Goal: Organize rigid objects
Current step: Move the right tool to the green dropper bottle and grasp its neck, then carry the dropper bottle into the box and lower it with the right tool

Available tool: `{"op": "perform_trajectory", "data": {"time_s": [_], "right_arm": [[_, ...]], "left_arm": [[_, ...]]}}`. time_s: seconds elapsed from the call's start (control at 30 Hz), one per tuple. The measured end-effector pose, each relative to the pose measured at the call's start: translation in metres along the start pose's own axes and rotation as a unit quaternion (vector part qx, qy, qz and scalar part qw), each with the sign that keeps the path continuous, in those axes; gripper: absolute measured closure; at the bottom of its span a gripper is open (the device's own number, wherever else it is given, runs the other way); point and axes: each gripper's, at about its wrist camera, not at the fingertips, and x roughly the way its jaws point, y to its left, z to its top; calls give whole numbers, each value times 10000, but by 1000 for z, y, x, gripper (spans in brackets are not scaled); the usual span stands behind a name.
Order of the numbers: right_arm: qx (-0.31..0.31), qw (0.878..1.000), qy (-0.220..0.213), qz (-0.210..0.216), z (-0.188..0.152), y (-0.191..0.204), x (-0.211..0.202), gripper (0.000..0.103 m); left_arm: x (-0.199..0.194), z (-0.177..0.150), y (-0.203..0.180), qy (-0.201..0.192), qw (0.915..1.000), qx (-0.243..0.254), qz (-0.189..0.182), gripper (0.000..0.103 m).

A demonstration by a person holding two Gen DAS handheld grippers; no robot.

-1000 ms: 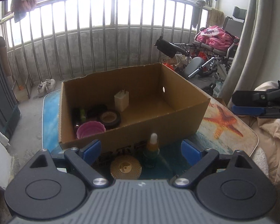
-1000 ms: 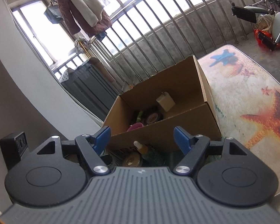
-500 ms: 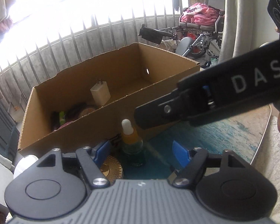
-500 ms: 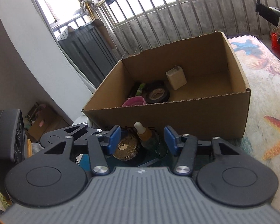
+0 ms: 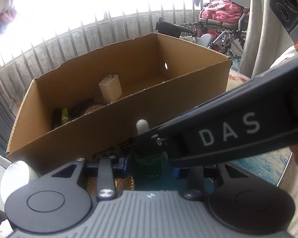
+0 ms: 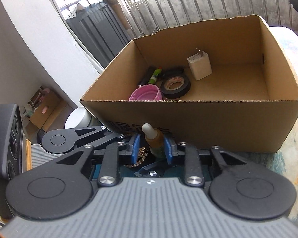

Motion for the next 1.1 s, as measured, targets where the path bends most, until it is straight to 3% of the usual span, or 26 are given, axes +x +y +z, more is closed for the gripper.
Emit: {"op": "perform_trajectory", "data": {"time_s": [0.53,0.87,1.1], "right_arm": [[119,9999,2,36,-6,0,-12,83],[-233,9988,-403,142,9,43,-56,83],[-630,9940,-863,252,37,66,-84,83]], "left_arm": [[-5,-1,-4,-31,9999,-97,-10,69],[-61,11,0,-481,9984,-263,134,70],[-97,41,11,-945,9943,-387,316,70]]}}
